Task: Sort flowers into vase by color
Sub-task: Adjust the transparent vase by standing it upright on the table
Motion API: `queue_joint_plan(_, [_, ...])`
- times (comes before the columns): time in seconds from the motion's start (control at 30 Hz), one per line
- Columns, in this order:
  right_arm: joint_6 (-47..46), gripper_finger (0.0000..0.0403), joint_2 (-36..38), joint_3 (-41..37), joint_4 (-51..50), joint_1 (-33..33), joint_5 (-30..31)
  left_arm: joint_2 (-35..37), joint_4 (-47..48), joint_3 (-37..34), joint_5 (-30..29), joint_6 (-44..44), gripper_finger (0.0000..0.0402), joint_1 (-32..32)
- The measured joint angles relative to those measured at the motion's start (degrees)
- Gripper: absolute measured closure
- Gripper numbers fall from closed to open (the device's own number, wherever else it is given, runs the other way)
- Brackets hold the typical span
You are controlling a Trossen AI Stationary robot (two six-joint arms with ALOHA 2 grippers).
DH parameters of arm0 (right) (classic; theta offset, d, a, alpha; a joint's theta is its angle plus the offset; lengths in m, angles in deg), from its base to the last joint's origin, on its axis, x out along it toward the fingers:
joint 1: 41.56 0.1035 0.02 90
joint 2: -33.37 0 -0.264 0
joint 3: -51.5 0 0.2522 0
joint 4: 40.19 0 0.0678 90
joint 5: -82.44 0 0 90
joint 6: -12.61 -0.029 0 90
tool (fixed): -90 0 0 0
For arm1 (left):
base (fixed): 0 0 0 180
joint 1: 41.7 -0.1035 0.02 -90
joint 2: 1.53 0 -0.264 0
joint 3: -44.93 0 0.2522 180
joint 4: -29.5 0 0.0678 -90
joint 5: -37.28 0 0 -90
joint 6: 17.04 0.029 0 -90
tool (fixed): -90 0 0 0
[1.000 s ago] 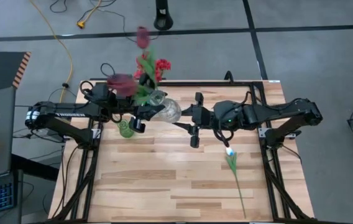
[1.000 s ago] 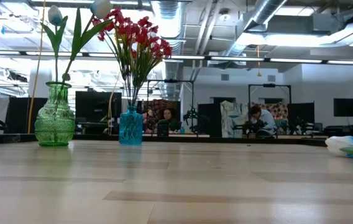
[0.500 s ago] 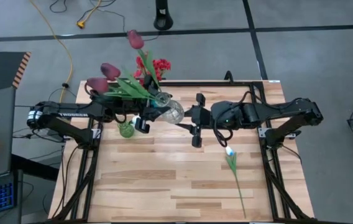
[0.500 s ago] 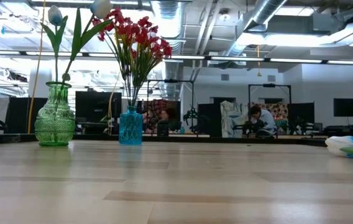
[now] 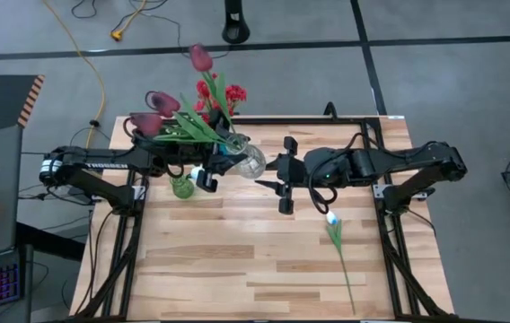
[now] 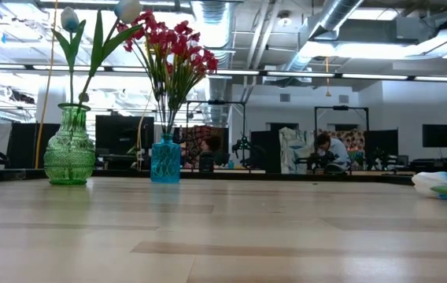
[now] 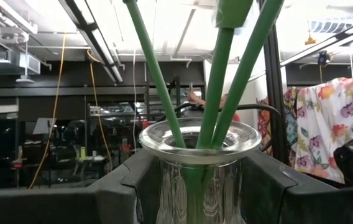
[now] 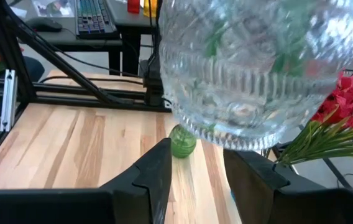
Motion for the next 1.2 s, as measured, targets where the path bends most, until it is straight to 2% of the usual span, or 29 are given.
queue_joint_plan(0.4, [-3.5, 0.0137, 0.0, 0.0, -0.9, -0.5, 0.7, 0.0, 0.0, 0.0, 0.1, 0.0, 0.0245, 0.0])
queue_joint_plan(0.7, [-2.8, 0.0132, 4.2, -0.1, -6.8, -0.4, 1.5, 0.1, 0.9, 0.1, 0.2, 0.0, 0.0245, 0.0])
queue_joint_plan(0.87, [-3.4, 0.0132, 7.2, -0.1, -5.3, -0.4, 1.5, 0.1, 1.7, 0.1, 0.1, 0.0, 0.0245, 0.0])
queue_joint_plan(1.0, [-2.3, 0.0132, 8.5, -0.1, -1.9, -0.4, 1.5, 0.1, 1.7, 0.1, 0.1, 0.0, 0.0245, 0.0])
queue_joint_plan(1.2, [1.8, 0.0132, 7.4, -0.1, 9.0, -0.4, 1.5, -0.1, 1.7, 0.1, 0.2, 0.1, 0.0245, 0.0])
